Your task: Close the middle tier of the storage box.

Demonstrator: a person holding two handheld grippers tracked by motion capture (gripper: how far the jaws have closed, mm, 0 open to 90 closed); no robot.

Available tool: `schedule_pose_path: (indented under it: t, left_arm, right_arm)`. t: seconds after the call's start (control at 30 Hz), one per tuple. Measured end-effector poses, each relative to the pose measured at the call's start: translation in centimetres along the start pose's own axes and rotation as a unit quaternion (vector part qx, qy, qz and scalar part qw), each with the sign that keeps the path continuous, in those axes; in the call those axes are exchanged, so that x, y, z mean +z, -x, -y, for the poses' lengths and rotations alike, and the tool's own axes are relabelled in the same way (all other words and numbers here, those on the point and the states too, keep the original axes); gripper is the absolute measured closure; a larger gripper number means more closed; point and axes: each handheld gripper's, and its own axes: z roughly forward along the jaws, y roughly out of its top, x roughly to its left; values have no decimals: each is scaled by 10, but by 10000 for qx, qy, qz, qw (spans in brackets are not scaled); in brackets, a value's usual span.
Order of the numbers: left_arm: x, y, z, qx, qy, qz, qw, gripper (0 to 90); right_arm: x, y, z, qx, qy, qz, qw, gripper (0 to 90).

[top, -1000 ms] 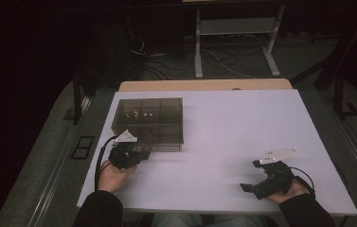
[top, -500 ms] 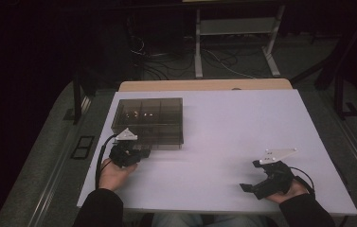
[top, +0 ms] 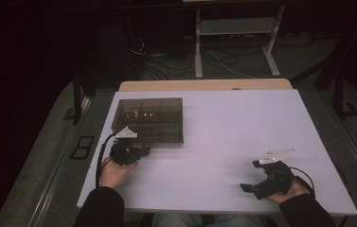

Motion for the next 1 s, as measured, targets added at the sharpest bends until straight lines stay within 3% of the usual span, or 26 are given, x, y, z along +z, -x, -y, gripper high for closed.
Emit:
schedule_pose_path:
  t: [0.77,1.0]
  left_arm:
    - [8,-5,-7,-35,16,-59,10000,888]
    - [9,-8,-8,-128,57,-90,9999,888]
  right_arm:
    - [1,0,0,3,-16,-23,10000,0]
    - [1,-1,0,-2,-22,-28,10000,0]
